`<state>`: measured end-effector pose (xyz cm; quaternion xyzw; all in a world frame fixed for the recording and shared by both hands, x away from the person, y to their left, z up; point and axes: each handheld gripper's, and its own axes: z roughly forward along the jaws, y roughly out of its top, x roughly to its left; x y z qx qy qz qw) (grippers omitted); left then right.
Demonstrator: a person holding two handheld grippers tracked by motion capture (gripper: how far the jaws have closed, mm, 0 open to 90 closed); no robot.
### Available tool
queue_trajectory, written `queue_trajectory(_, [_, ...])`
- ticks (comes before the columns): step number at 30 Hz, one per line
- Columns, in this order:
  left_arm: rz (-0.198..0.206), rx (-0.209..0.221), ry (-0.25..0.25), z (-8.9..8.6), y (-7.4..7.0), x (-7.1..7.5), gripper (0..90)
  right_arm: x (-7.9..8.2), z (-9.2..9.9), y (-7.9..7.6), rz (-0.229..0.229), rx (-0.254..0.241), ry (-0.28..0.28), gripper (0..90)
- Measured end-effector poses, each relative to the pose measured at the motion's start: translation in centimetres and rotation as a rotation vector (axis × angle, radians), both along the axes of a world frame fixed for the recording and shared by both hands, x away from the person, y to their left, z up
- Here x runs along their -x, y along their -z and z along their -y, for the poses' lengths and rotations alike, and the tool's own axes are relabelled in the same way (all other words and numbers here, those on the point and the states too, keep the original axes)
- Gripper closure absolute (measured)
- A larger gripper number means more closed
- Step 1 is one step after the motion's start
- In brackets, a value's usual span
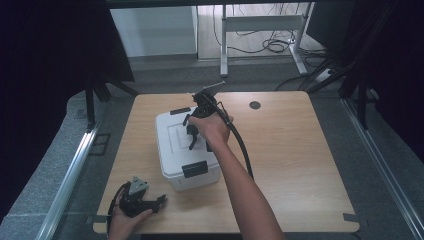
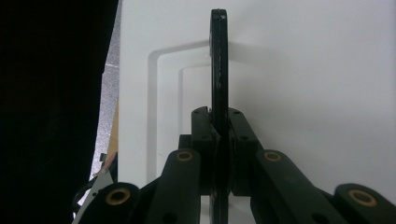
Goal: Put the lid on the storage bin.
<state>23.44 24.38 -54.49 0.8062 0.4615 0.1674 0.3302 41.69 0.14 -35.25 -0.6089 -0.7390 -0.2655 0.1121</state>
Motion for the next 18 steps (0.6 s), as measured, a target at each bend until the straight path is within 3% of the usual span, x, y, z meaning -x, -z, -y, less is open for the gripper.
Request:
queue_trajectory(13, [-0.001, -0.003, 0.003, 0.0, 0.0, 0.0, 13.3, -0.5, 0.3, 1.8, -0.012, -0.026, 0.005, 83.6])
queue_trajectory(17, [-0.001, -0.003, 0.003, 0.0, 0.0, 0.0, 13.3, -0.3, 0.4, 1.6, 0.009, -0.020, -0.017, 75.9])
queue_trajectory(18, [-0.001, -0.003, 0.003, 0.0, 0.0, 0.0, 13.2, -0.2, 0.6, 1.2, 0.039, -0.033, -0.027, 68.5])
